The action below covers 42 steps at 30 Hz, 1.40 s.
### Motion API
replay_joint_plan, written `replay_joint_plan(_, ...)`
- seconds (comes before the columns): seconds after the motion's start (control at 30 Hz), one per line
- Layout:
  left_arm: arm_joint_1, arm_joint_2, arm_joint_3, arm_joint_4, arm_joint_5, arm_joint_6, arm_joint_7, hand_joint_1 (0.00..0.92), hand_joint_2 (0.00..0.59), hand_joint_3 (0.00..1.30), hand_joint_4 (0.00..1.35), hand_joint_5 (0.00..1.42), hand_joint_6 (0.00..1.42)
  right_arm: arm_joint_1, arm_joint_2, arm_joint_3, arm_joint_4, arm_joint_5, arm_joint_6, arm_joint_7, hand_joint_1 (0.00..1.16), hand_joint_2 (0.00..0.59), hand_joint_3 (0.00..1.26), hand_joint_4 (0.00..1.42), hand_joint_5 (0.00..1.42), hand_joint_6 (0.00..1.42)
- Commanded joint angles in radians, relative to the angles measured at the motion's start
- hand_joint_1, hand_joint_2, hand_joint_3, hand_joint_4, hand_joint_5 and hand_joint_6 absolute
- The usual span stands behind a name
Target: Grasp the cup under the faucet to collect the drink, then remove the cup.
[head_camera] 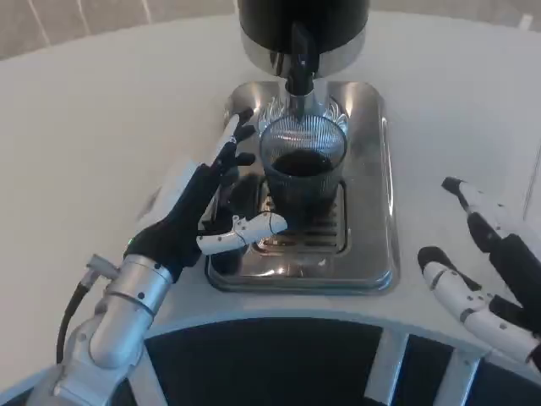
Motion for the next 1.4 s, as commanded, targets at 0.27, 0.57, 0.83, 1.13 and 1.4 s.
replay_joint_plan(0.27, -0.050, -0.019, -0.025, 0.076, 0.013, -0.019, -0.006, 0.396, 0.070, 0.00, 0.05, 0.20, 0.18, 0.067, 0.126, -0.013, -0.014, -0.065, -0.118, 0.046, 0.07, 0.490, 0.00, 0.00, 0.00, 0.00)
replay_joint_plan(0.57, -0.090, -0.029, -0.036, 0.121, 0.017, -0.025, -0.016, 0.395, 0.071, 0.00, 0.05, 0.21, 0.20, 0.096, 0.178, -0.021, -0.014, -0.084, -0.156, 0.055, 0.09, 0.486, 0.00, 0.00, 0.00, 0.00)
replay_joint_plan(0.83, -0.109, -0.034, -0.055, 0.137, 0.023, -0.028, -0.027, 0.395, 0.071, 0.00, 0.06, 0.21, 0.20, 0.101, 0.188, -0.020, -0.014, -0.086, -0.150, 0.062, 0.10, 0.485, 0.00, 0.00, 0.00, 0.00)
replay_joint_plan(1.13, -0.134, -0.039, -0.069, 0.161, 0.020, -0.029, -0.031, 0.395, 0.071, 0.00, 0.11, 0.24, 0.21, 0.104, 0.183, -0.034, -0.014, -0.075, -0.144, 0.071, 0.11, 0.474, 0.00, 0.00, 0.00, 0.00)
replay_joint_plan(1.4, -0.156, -0.042, -0.072, 0.184, 0.020, -0.026, -0.045, 0.385, 0.074, 0.04, 0.19, 0.27, 0.21, 0.089, 0.173, -0.042, -0.004, -0.063, -0.133, 0.082, 0.11, 0.469, 0.00, 0.00, 0.00, 0.00)
